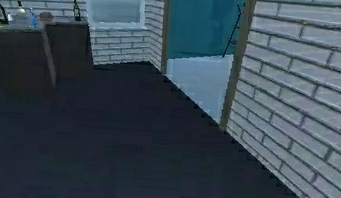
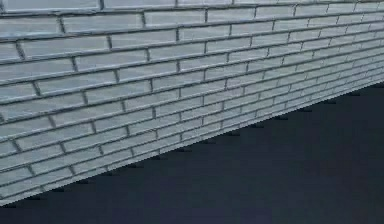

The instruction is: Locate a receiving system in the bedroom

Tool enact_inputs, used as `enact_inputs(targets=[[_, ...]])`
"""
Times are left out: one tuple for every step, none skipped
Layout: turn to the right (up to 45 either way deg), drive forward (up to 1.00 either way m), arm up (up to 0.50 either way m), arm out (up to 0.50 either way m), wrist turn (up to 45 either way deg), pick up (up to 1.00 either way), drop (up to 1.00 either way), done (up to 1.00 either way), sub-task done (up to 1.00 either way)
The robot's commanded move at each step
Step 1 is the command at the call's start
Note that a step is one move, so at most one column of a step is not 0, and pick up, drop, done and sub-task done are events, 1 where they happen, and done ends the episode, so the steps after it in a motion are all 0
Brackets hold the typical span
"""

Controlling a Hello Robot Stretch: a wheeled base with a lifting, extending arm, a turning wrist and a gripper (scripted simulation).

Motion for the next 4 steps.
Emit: enact_inputs(targets=[[0.0,1.0,0.0,0.0,0.0,0.0,0.0,0.0,0.0],[0.0,0.9,0.0,0.0,0.0,0.0,0.0,0.0,0.0],[45.0,0.0,0.0,0.0,0.0,0.0,0.0,0.0,0.0],[9.0,0.0,0.0,0.0,0.0,0.0,0.0,0.0,0.0]])
